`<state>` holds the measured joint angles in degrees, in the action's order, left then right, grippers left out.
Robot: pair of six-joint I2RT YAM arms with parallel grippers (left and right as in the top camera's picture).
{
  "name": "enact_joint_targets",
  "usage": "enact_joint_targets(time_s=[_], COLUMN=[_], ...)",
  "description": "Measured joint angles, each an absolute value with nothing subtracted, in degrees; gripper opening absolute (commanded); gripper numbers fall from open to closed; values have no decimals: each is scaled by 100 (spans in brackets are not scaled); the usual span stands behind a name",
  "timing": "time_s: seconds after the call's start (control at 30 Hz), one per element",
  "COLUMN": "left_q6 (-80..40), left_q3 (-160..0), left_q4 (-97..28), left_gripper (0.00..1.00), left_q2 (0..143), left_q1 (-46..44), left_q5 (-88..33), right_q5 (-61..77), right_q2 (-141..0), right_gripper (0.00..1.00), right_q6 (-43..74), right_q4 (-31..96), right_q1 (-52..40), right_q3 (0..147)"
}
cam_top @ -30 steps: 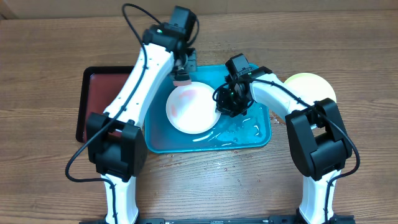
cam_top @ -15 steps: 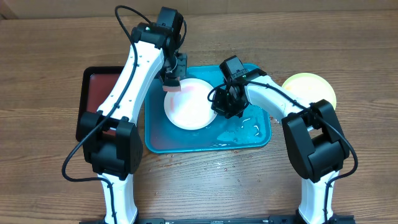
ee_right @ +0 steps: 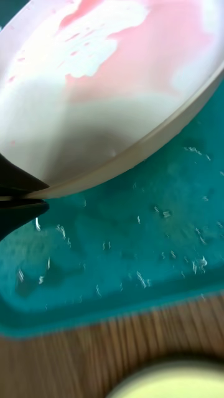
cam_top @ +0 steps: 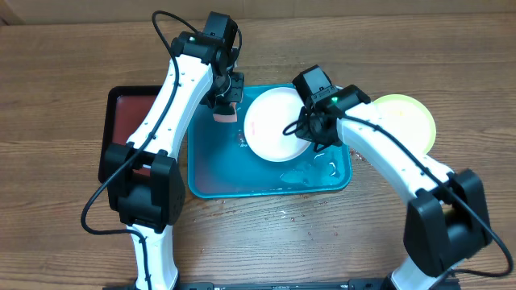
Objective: Clean dirty plates on tray and stack at the side
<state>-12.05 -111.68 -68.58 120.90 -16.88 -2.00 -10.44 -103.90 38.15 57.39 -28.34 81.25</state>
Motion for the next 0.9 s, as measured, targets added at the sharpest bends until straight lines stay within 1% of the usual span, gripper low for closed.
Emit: enact_joint_targets(time_s=[0.17, 0.37, 0.9], left_q6=[-1205, -1205, -1205], left_q3=[-11168, -11168, -11168], left_q4=[-6855, -6855, -6855], left_gripper=[4, 4, 4], left_q2=[12090, 12090, 12090], left_q1=[-1688, -1688, -1688], left_q5=[-200, -217, -220], right_q5=[-2104, -3277, -6104], right_q2=[-10355, -10355, -10092], right_gripper=[4, 4, 4], right_q6=[3789, 4029, 4139], right_q4=[6139, 6716, 7203], right_q1=[-3210, -3677, -4735], right_q3=[8125, 8267, 8611])
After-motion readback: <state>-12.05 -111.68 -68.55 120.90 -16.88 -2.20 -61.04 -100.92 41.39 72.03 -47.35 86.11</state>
